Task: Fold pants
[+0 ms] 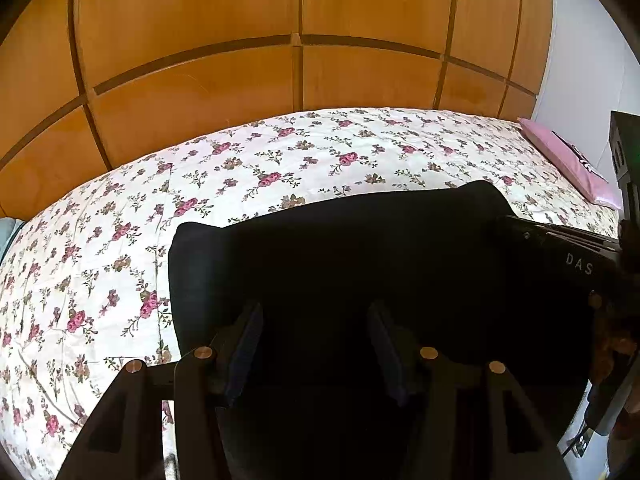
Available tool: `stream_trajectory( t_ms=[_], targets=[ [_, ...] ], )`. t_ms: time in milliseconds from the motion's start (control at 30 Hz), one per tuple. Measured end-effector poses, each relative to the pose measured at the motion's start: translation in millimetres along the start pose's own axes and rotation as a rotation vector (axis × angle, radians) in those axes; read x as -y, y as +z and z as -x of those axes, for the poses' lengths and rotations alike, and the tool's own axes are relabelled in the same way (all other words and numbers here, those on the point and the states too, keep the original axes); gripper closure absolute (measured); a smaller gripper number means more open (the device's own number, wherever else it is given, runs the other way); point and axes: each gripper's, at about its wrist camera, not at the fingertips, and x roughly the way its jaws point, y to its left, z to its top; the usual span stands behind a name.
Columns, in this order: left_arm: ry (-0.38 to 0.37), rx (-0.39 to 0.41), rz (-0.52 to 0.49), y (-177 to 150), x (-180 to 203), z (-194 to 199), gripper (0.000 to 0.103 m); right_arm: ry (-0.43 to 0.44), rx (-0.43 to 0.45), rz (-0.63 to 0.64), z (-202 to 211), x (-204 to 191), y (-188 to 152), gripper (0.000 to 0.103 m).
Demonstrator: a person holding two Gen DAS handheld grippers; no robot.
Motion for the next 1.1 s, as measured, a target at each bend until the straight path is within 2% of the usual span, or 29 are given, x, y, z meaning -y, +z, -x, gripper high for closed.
stream_trajectory(
  t_ms=[133,233,367,433,533,667,733,900,1100],
  targets=[
    [-0.016,0.006,0.006,2,-2,-9,0.045,-0.018,0.036,0.003,-6,1,-4,0.103],
    [-0.027,0.027,0.013,-1,-4,-10,0.045,0.023,0.061,-0.072,-7,11,-5,0.103],
    [-0.029,0.053,0.005,-7,-4,0,0.045,0.056,0.089,-0.071,6,9,-9,0.103],
    [-0.053,0.065,0.035,-12,-10,9,0.045,0.087,0.104,-0.068,21,9,-15,0.090],
    [-0.103,0.104,0.086,-26,-22,28,0.045,0.040,0.116,-0.058,50,14,-30,0.065],
    [-0.122,0.145,0.132,-46,-37,51,0.045,0.033,0.086,-0.094,75,35,-53,0.065],
    [-0.125,0.131,0.164,-56,-46,55,0.045,0.073,0.056,-0.137,78,46,-63,0.065],
    [-0.213,0.099,0.288,-78,-69,56,0.038,0.206,0.041,-0.271,78,60,-78,0.063],
    [-0.279,0.068,0.321,-79,-68,49,0.038,0.187,-0.019,-0.238,70,50,-76,0.063]
  ],
)
